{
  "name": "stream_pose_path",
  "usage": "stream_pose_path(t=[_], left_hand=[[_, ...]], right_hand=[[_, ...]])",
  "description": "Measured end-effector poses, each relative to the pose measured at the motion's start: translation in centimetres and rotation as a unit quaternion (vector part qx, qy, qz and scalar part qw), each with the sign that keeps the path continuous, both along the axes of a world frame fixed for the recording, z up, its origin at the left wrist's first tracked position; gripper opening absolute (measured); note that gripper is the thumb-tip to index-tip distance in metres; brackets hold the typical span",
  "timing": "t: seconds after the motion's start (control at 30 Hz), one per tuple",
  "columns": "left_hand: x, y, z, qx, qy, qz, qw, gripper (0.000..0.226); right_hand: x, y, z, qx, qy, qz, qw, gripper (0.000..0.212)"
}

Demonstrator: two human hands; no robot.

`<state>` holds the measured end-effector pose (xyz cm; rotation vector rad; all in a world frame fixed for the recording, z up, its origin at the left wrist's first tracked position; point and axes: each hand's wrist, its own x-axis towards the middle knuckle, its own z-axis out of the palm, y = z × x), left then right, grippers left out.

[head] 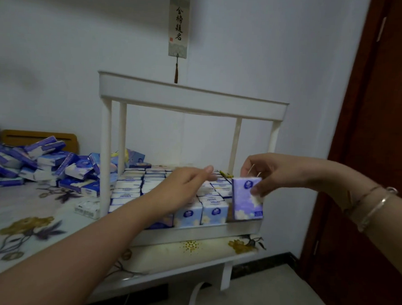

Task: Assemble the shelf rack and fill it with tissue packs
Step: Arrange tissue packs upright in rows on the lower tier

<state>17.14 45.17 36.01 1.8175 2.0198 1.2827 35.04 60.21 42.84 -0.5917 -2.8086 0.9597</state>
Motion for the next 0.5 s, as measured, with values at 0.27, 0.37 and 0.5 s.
stream_pose_path(t=[0.27, 0.37, 0.5], left_hand=[[-0.4, 0.3, -1.5, -0.114, 0.117, -0.02, 0.986, 0.044], [-0.3, 0.2, -1.5, -0.109, 0.113, -0.019, 0.987, 0.043], [-0.4, 0.2, -1.5, -0.1, 0.113, 0.001, 0.989, 0.046]], right_hand=[[-0.2, -0.4, -5.4, 0.244, 0.132, -0.063, 0.959, 0.03], [-0.4, -1.5, -7.5, 0.294, 0.123, -0.053, 0.946, 0.026], [-0.1, -2.5, -9.0, 0.349, 0.077, -0.035, 0.933, 0.031]])
